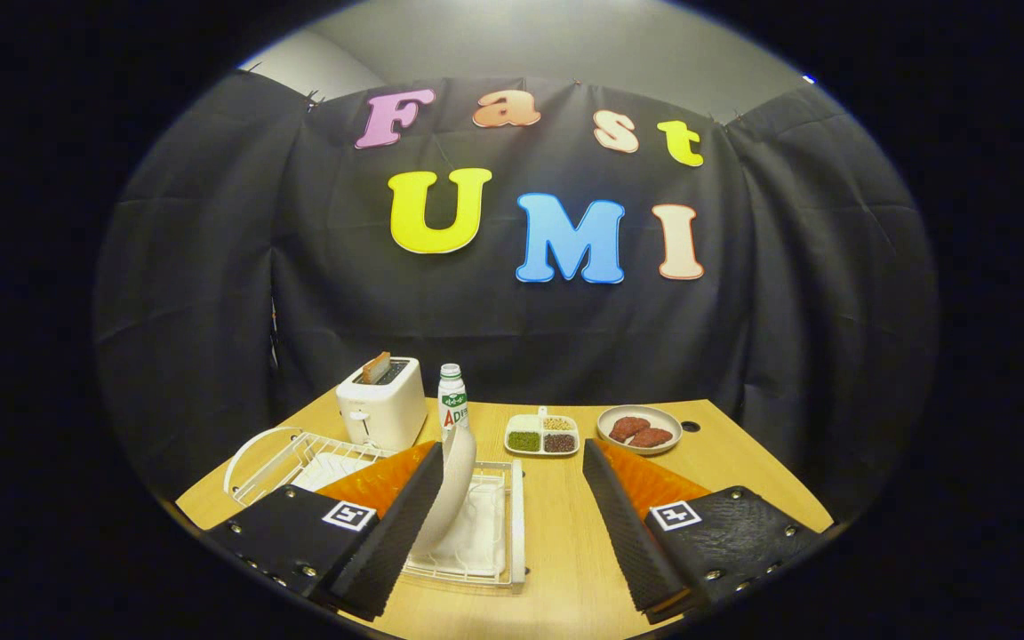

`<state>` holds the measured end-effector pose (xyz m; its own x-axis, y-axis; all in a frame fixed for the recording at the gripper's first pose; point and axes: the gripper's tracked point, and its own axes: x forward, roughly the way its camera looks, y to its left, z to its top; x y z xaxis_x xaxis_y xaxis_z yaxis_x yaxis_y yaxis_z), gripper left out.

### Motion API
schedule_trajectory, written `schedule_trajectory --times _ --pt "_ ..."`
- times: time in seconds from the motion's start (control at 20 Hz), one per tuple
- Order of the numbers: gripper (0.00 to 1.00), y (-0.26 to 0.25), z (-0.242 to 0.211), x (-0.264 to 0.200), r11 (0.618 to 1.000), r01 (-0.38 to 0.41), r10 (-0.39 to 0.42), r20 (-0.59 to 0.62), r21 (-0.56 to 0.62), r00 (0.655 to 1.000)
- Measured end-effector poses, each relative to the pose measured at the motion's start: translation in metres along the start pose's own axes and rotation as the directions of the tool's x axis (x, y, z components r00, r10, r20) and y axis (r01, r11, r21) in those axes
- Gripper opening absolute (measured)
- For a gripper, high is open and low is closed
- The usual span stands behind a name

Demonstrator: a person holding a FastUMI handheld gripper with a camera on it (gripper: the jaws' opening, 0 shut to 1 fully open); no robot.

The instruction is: Take the plate from the dish rack, then take the spoon from the basket and place it into the plate.

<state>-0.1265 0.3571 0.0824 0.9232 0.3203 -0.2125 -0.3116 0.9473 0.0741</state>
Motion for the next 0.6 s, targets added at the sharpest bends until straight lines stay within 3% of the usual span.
schedule_trajectory --times 0.45,0.5,0.6 --pt "0.96 0.038 -0.054 0.076 0.996 0.077 -0.086 -0.184 -0.053 0.979" --pt "0.87 0.042 -0.06 0.081 0.996 0.075 -0.085 -0.201 -0.057 0.976" --pt "0.83 0.048 -0.069 0.092 0.995 0.078 -0.089 -0.228 -0.056 0.97"
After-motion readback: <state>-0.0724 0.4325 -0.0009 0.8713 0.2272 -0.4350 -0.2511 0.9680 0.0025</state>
